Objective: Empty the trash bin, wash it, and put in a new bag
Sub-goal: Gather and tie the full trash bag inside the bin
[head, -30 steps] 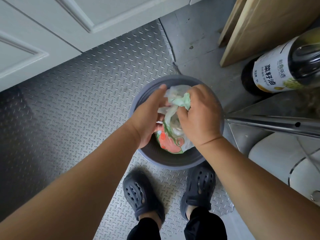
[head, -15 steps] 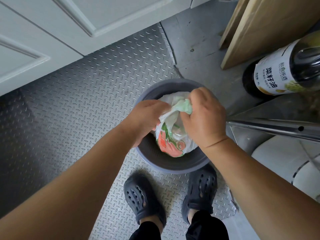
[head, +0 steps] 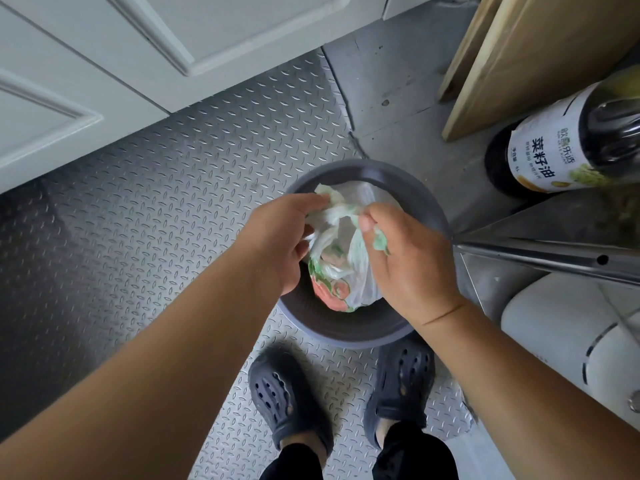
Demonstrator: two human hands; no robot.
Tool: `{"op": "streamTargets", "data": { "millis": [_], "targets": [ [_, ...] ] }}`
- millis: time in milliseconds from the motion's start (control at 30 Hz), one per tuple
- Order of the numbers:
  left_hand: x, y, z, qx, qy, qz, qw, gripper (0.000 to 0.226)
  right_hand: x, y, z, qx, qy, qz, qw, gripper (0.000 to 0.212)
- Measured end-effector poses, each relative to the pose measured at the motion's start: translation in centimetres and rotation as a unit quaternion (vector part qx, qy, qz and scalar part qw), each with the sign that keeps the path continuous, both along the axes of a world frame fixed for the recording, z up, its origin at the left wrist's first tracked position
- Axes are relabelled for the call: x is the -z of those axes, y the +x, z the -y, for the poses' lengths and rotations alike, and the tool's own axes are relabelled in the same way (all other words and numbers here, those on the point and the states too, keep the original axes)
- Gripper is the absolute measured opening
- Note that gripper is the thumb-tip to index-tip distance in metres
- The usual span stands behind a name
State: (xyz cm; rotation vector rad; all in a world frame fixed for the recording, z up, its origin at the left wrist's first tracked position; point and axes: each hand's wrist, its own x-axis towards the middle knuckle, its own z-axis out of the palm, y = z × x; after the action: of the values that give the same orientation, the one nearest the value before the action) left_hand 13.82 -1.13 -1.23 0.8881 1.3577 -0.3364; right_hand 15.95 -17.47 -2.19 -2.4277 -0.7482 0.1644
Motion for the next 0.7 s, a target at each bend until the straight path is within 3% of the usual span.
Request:
{"op": "streamTargets", "data": {
  "millis": [133,367,533,700],
  "targets": [
    [-0.2,0.0,0.2,-0.034,-0.001,-0.031,0.999,0.013,-0.6,-0.5,1.5,0.074,-0.004,-0.003,0.997,0.031],
    [-1.1,-0.9,-0.7,-0.06,0.119,0.023,0.991,0.009,-0.6,-1.0,5.8,0.059,-0.094,-0.014,0.994,0.035],
    [-0.6,-2.4,-2.5,-0.118,0.134,0.012,0.984,0.007,-0.8,-0.7,8.4,0.068,-0.141,-0.064,0.986,0.045],
    [-0.3,-2.9,-2.7,-0.109,0.139,0.041,0.983,0.007,-0.6,-0.6,8.9,0.111,-0.168,-0.131,0.971,0.04]
  ]
}}
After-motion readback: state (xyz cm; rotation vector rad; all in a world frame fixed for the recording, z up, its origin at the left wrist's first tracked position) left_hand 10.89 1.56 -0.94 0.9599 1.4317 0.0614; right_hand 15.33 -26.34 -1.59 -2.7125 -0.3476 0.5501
